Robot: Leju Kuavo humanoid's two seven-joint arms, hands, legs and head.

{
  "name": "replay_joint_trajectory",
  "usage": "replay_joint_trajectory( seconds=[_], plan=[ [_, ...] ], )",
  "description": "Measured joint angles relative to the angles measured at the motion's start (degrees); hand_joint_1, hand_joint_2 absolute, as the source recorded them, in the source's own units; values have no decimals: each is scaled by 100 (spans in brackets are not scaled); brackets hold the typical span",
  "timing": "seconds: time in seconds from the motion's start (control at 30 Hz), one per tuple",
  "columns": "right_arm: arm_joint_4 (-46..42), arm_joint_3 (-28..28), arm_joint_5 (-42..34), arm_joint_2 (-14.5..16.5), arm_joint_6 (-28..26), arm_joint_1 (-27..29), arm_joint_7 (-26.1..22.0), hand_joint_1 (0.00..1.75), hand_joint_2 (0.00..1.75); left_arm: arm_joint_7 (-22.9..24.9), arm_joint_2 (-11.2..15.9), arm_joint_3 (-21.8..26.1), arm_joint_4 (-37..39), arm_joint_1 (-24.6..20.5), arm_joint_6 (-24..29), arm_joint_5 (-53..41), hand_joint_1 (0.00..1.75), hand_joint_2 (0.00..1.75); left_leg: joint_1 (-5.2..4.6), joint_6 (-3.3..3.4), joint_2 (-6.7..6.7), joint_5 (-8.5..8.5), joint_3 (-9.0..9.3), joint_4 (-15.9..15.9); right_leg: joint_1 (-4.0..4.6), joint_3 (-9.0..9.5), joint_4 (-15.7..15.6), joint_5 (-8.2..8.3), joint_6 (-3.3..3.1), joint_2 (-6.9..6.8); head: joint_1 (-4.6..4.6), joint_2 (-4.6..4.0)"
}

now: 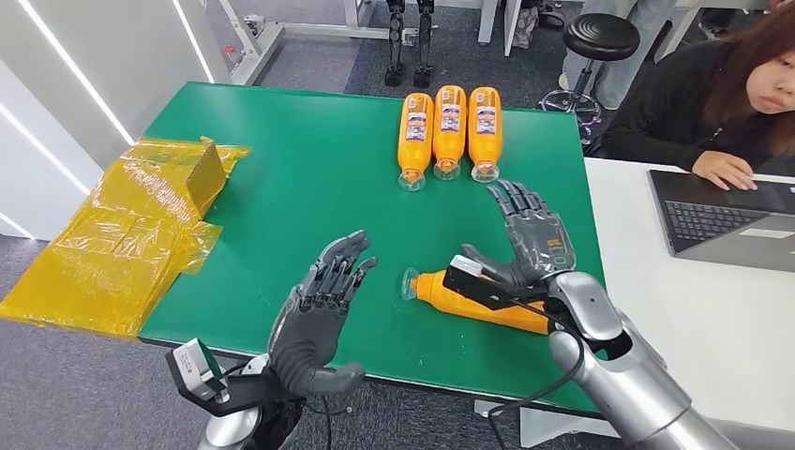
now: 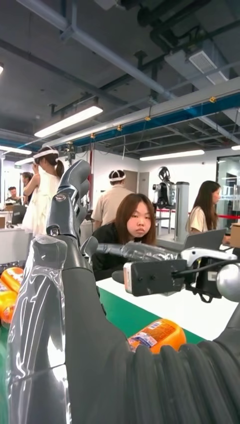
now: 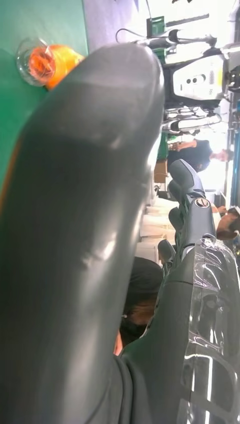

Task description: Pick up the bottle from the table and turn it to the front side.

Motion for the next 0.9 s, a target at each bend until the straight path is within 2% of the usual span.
replay_joint_trajectory(
  seconds=[0.3, 0.43, 0.57, 0.63, 0.77, 0.9],
  plan=[
    [359, 248, -407, 1, 541, -246, -13, 0, 0, 5, -8, 0, 90, -68, -51, -1, 0, 175, 0, 0, -1, 0, 0, 0, 0, 0, 0, 0, 0, 0, 0, 0],
    [505, 372, -550, 2, 669, -364, -37, 0, 175, 9, -14, 0, 120, -79, -88, -1, 0, 175, 0, 0, -1, 0, 0, 0, 0, 0, 0, 0, 0, 0, 0, 0],
    [621, 465, -641, 2, 646, -443, -73, 0, 0, 10, -25, 0, 159, -85, -98, -1, 0, 175, 0, 0, -1, 0, 0, 0, 0, 0, 0, 0, 0, 0, 0, 0],
    [663, 500, -726, 1, 579, -457, -114, 0, 0, 10, -26, 0, 180, -90, -103, -1, 0, 175, 0, 0, -1, 0, 0, 1, 0, 0, 0, 0, 0, 0, 0, 0],
    [714, 559, -786, 0, 476, -457, -139, 0, 175, 10, -27, 1, 223, -119, -122, -5, 0, 175, 0, 0, -1, 0, 1, 1, 0, -1, 0, 0, 0, 0, 0, 0],
    [755, 609, -863, -1, 422, -456, -128, 0, 175, 2, -33, 2, 287, -173, -161, -14, 0, 175, 0, 0, 0, 0, 1, 1, 0, -1, 0, 0, 0, 1, 1, 0]
  ],
)
